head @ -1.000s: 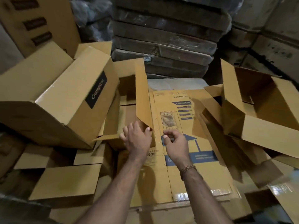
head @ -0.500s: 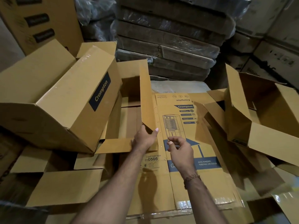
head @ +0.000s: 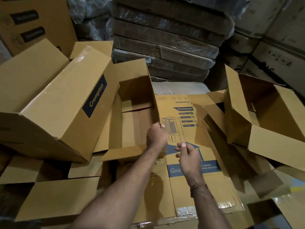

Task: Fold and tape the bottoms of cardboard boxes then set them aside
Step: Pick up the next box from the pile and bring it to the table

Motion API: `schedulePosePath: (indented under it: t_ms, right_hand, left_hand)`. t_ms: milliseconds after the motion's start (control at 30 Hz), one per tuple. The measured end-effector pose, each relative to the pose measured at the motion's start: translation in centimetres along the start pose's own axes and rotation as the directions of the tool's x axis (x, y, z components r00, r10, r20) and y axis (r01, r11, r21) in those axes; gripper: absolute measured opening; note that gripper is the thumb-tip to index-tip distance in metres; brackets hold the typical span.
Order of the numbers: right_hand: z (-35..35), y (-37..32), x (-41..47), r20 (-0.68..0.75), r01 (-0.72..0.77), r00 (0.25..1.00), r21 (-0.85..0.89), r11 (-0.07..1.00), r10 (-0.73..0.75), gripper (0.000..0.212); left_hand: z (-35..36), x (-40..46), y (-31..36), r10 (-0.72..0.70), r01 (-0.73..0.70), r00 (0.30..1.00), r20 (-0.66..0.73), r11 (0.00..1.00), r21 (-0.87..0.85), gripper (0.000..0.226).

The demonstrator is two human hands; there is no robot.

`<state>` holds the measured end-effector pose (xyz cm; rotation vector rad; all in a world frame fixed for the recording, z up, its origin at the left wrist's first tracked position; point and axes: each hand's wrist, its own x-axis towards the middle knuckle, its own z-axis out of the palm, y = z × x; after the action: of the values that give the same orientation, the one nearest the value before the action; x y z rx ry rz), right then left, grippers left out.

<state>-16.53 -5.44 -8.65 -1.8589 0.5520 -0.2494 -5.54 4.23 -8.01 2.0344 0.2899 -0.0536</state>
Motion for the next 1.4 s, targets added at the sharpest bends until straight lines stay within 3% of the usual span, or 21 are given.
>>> schedulePosePath:
  t_ms: [100, 200, 233, 367, 567, 667, 767, 833, 900, 967, 1000, 1100, 1233, 1300, 1400]
  right_hand:
    - [-0.5, -0.2, 0.4, 0.004, -0.056, 0.998, 0.028, 0.998, 0.056, 0.042]
    - [-2.0, -0.1, 0.8, 0.024, -0.084, 0.996, 0.066, 0.994, 0.083, 0.092]
    - [-2.7, -0.1, 0.9, 0.021, -0.091, 0.996, 0.076, 0.993, 0.090, 0.095]
    - [-6.5, 0.4, 1.1, 0.053, -0.160, 0.986, 0.083, 0.984, 0.156, 0.058]
    - [-11.3, 2.3, 1.2, 0.084, -0.246, 0.967, 0.039, 0.969, 0.242, 0.046]
    - [-13.0, 3.7, 1.0, 0.009, -0.238, 0.971, -0.005, 0.971, 0.238, 0.042]
    - [-14.2, 4.7, 0.4, -0.127, -0.275, 0.953, 0.010, 0.961, 0.274, 0.050]
    - [-14.6, 5.0, 0.0, -0.199, -0.279, 0.943, -0.037, 0.960, 0.267, 0.047]
    - [-14.5, 5.2, -0.2, -0.285, -0.286, 0.926, -0.094, 0.954, 0.249, 0.035]
    - [-14.3, 5.1, -0.3, -0.346, -0.308, 0.909, -0.184, 0.933, 0.232, 0.025]
    - [-14.1, 4.9, -0.5, -0.327, -0.302, 0.921, -0.252, 0.919, 0.213, 0.023]
    - [-13.4, 4.6, -1.0, -0.132, -0.203, 0.979, -0.519, 0.830, 0.157, 0.046]
    - [-12.0, 2.7, -0.6, -0.008, -0.104, 0.986, -0.806, 0.583, 0.165, 0.076]
    - [-11.7, 1.6, 0.3, -0.018, -0.105, 0.984, -0.862, 0.496, 0.176, 0.076]
    - [-11.3, 0.4, 1.6, -0.022, -0.142, 0.972, -0.846, 0.515, 0.233, 0.057]
  left_hand:
    - [1.6, -2.6, 0.7, 0.085, -0.087, 0.992, 0.092, 0.996, 0.019, 0.027]
    - [3.8, -5.7, 1.5, 0.173, -0.174, 0.965, 0.199, 0.985, -0.010, 0.024]
    - [4.4, -6.4, 1.7, 0.182, -0.185, 0.957, 0.224, 0.983, -0.007, 0.024]
    - [5.6, -8.5, 2.5, 0.199, -0.227, 0.930, 0.308, 0.972, 0.056, 0.023]
    - [8.5, -12.4, 2.1, 0.292, -0.373, 0.882, 0.369, 0.912, 0.170, 0.027]
    - [9.4, -13.7, 1.8, 0.325, -0.434, 0.829, 0.456, 0.887, 0.157, 0.059]
    - [9.4, -13.7, 1.1, 0.399, -0.562, 0.718, 0.571, 0.816, 0.136, 0.047]
    - [8.9, -12.9, 0.1, 0.417, -0.612, 0.717, 0.559, 0.760, 0.217, 0.054]
    - [7.9, -11.2, -1.2, 0.364, -0.525, 0.833, 0.417, 0.758, 0.387, 0.057]
    - [6.3, -8.5, -2.9, 0.172, -0.254, 0.965, 0.197, 0.798, 0.546, 0.057]
    - [5.3, -7.1, -3.9, 0.058, -0.106, 0.993, 0.100, 0.808, 0.580, 0.062]
    - [2.3, -3.5, -6.8, -0.127, 0.130, 0.991, -0.050, 0.770, 0.625, 0.093]
    - [0.2, -1.5, -8.9, -0.220, 0.206, 0.974, -0.047, 0.792, 0.575, 0.110]
    - [0.0, -1.2, -9.4, -0.233, 0.204, 0.972, -0.019, 0.809, 0.551, 0.110]
    - [0.1, -0.9, -9.4, -0.250, 0.197, 0.968, 0.033, 0.830, 0.522, 0.108]
